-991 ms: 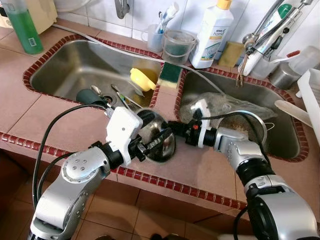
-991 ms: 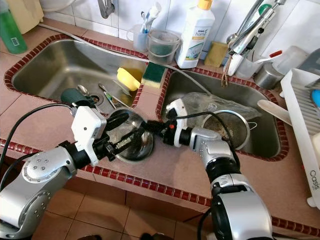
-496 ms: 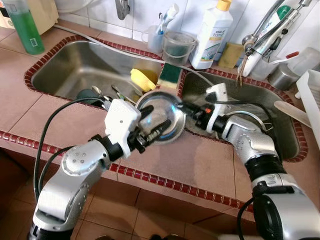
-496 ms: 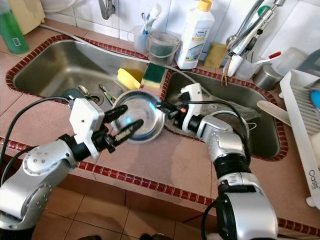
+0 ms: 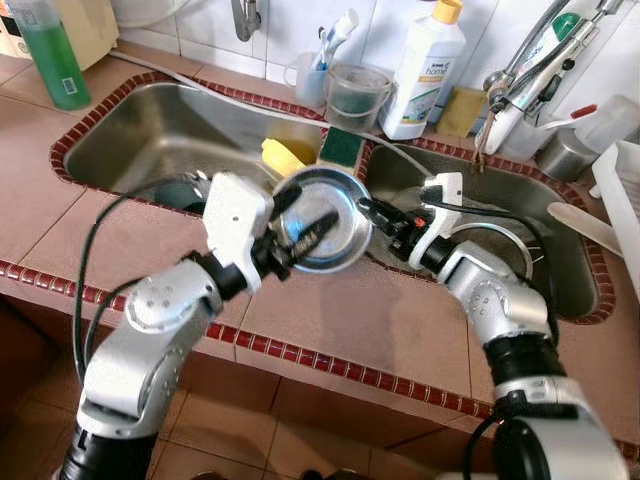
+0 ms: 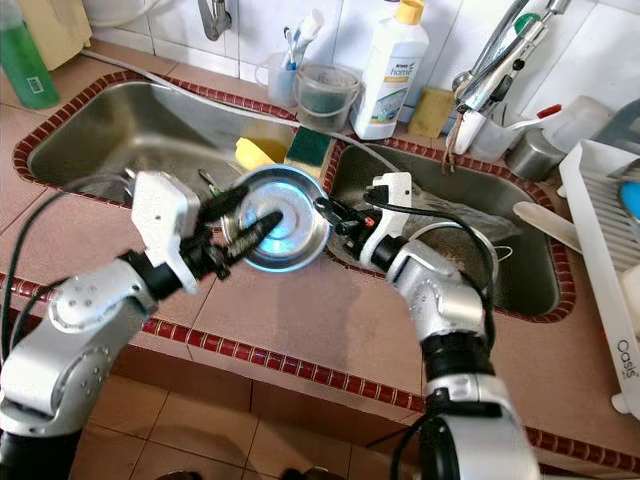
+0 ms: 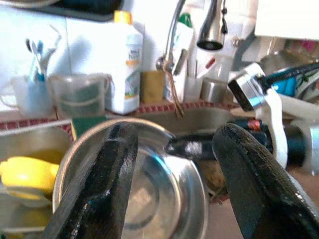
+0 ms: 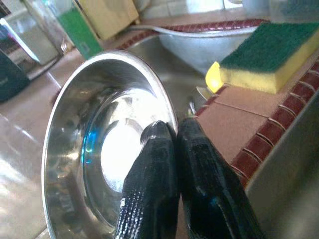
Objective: Kitchen organization
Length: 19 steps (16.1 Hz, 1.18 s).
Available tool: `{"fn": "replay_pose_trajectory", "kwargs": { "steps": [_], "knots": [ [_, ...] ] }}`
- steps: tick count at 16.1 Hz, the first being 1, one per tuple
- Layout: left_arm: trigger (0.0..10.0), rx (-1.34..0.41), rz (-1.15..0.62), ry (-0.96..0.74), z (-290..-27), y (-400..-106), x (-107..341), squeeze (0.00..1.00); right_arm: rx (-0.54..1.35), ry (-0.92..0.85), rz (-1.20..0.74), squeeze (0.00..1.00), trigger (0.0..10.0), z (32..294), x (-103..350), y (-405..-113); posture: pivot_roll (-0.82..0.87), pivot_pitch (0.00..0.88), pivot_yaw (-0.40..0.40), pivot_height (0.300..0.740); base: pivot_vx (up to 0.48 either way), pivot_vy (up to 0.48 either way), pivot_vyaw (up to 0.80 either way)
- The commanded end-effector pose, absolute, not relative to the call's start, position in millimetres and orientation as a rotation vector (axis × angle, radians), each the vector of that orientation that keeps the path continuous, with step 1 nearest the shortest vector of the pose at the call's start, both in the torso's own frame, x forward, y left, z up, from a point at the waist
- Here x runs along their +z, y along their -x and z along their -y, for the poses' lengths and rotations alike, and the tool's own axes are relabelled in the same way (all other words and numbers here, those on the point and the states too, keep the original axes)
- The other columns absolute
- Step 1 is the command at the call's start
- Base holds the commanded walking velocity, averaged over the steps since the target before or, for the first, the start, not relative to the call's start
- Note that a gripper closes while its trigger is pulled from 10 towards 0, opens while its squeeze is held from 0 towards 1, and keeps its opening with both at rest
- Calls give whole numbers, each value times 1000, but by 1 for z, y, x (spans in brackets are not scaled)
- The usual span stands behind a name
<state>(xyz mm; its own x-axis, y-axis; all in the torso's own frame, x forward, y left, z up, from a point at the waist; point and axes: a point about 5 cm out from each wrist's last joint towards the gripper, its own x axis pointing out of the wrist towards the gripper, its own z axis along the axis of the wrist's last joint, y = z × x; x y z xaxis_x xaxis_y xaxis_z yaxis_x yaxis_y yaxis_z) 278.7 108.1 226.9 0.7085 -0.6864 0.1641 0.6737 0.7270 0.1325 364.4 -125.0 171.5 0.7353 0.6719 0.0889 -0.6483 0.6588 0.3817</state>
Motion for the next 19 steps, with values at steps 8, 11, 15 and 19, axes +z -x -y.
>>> {"fn": "replay_pose_trajectory", "kwargs": {
  "steps": [8,11,15,19],
  "knots": [
    [10000,-431,252,-16,-144,-308,235,0,696,-440,124,0,10000,131,192,-349,59,56,-131,740,0,0,0],
    [10000,-410,219,22,-147,-311,224,0,675,-399,176,0,10000,131,190,-341,57,54,-118,740,0,0,0],
    [10000,-339,146,11,-157,-318,209,0,649,-410,181,0,10000,134,186,-336,52,52,-105,740,0,157,0],
    [10000,-324,105,19,-160,-322,201,0,614,-406,191,0,10000,140,185,-332,46,51,-90,740,0,480,0]
  ]
}}
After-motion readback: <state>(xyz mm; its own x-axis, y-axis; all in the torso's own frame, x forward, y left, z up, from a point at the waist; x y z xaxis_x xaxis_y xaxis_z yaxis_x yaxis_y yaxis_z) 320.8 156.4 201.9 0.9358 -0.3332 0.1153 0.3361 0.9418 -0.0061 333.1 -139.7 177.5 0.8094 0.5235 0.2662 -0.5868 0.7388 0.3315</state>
